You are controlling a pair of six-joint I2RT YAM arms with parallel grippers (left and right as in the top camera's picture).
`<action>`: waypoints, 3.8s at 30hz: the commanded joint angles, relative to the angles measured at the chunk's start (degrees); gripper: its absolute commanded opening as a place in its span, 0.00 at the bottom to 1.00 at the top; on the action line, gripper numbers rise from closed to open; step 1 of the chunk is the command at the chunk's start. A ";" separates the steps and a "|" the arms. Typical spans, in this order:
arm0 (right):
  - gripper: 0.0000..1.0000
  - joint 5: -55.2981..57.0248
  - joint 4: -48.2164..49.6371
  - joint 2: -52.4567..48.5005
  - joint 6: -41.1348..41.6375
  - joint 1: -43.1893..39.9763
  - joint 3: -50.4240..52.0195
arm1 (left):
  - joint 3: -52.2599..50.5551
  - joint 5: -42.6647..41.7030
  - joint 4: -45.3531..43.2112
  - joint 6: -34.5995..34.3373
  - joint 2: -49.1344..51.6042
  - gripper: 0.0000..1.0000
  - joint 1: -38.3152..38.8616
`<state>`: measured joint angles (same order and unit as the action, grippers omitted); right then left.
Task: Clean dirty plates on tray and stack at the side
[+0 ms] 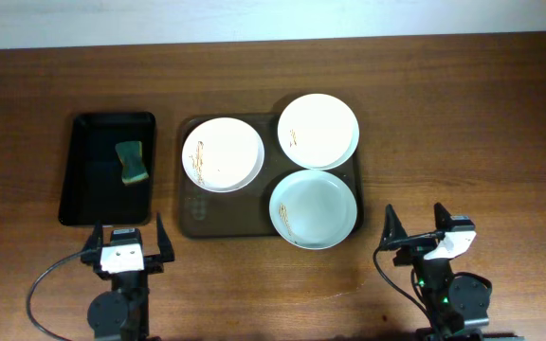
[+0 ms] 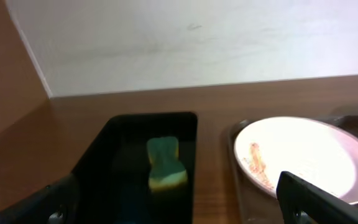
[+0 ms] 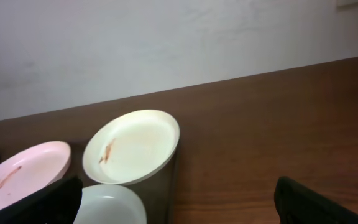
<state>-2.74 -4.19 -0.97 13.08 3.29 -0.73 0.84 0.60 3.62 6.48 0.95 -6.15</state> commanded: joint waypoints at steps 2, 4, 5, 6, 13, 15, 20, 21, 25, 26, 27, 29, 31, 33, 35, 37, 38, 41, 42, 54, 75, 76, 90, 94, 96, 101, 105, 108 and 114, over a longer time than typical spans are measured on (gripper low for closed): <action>0.98 -7.85 0.55 -0.20 0.02 -0.33 -0.96 | -0.15 -10.80 -3.82 -0.31 -0.28 0.99 0.15; 0.98 -7.80 0.55 -0.28 0.02 -0.33 -2.82 | 0.94 -11.39 -3.76 -5.20 -0.26 0.99 0.15; 0.98 -7.78 0.52 -0.63 0.00 -0.33 -4.31 | 1.79 -11.63 -3.56 -7.50 -0.17 0.99 0.15; 0.98 -7.82 0.52 -1.31 0.02 -0.33 -6.10 | 3.43 -13.07 -3.34 -9.62 0.31 0.99 0.15; 0.98 -11.08 -1.22 -15.06 0.02 -0.31 -22.80 | 19.58 -14.80 1.05 -11.39 13.00 0.99 0.15; 0.98 -12.50 -1.27 -22.23 0.00 -0.31 -28.68 | 25.88 -14.80 3.21 -11.34 19.63 0.99 0.15; 0.98 -18.82 -8.24 -45.00 -0.22 -0.31 -48.02 | 41.51 -14.99 9.97 -10.73 38.10 0.99 0.11; 0.98 -20.85 -10.67 -49.70 -0.22 -0.31 -52.63 | 44.96 -15.02 12.11 -10.73 41.99 0.99 0.11; 0.98 -22.99 -23.67 -67.82 -1.66 1.55 -71.45 | 57.86 -14.91 22.16 -10.71 56.00 0.99 0.09; 0.98 -23.02 -28.39 -73.79 -3.43 2.91 -77.66 | 61.51 -14.82 25.35 -10.71 60.04 0.99 0.09; 0.98 -22.97 -32.85 -79.41 -4.61 4.35 -83.58 | 65.94 -14.84 29.29 -10.19 64.70 0.99 0.09; 0.98 -22.97 -39.19 -87.56 -5.38 6.45 -91.97 | 72.30 -14.80 35.21 -9.42 71.04 0.99 0.09; 0.98 -22.99 -44.63 -95.80 -5.35 8.61 -99.71 | 78.09 -14.82 39.89 -9.44 77.20 0.99 0.11; 0.98 -23.63 -43.98 -102.42 -5.33 10.67 -103.49 | 81.31 -14.86 42.60 -9.49 81.74 0.99 0.11; 0.99 -25.40 -40.52 -106.01 -2.62 11.82 -103.45 | 81.29 -14.05 43.63 -9.44 83.36 0.99 0.09; 0.98 -28.50 -37.62 -109.18 0.90 12.96 -103.45 | 81.29 -13.29 43.56 -9.64 85.11 0.99 0.11; 0.98 -29.44 -35.54 -110.84 0.87 13.79 -103.43 | 81.29 -13.31 43.58 -9.64 85.96 0.99 0.11; 0.78 -25.51 -33.27 -114.95 3.13 18.27 -103.43 | 81.29 -11.06 43.43 -9.64 86.90 0.99 -0.74; 0.78 -23.37 -33.40 -115.65 4.55 19.32 -103.43 | 81.29 -10.03 43.36 -10.49 86.90 0.99 -1.29; 0.53 1.40 -37.55 -127.01 19.17 31.10 -103.43 | 81.29 1.38 42.95 -13.75 87.01 0.99 -5.66; 0.04 3.43 -36.48 -131.93 20.48 31.10 -103.32 | 79.01 2.10 42.47 -13.77 94.47 0.90 -5.64; 0.04 3.15 -36.46 -132.32 20.48 31.12 -103.32 | 79.01 2.29 42.18 -13.77 95.91 0.90 -5.66; 0.04 -0.63 -35.91 -134.20 20.41 31.15 -103.32 | 79.01 -0.81 33.20 -13.75 109.94 0.57 -5.57; 0.04 -0.63 -35.98 -134.20 20.41 31.15 -103.32 | 79.01 -0.81 29.73 -13.75 112.65 0.44 -5.35; 0.04 -0.63 -35.98 -134.20 20.41 31.15 -103.32 | 79.01 -0.81 28.98 -13.75 113.68 0.43 -5.05; 0.04 -0.63 -35.93 -134.20 20.41 31.15 -103.32 | 79.01 -0.81 28.50 -13.77 116.54 0.44 -4.72; 0.04 -0.61 -35.91 -134.20 20.41 31.15 -103.32 | 78.99 -0.81 29.64 -13.77 117.66 0.37 -4.44; 0.04 -0.61 -35.91 -134.20 20.41 31.15 -103.32 | 78.99 -0.83 30.75 -13.77 117.77 0.30 -4.24; 0.04 -0.70 -35.95 -134.20 20.44 31.15 -103.32 | 79.06 -0.83 32.54 -13.75 117.81 0.01 -4.24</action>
<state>-1.80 -40.21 -132.66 33.41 34.06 -103.72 80.25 0.40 35.33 -7.29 117.67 -10.61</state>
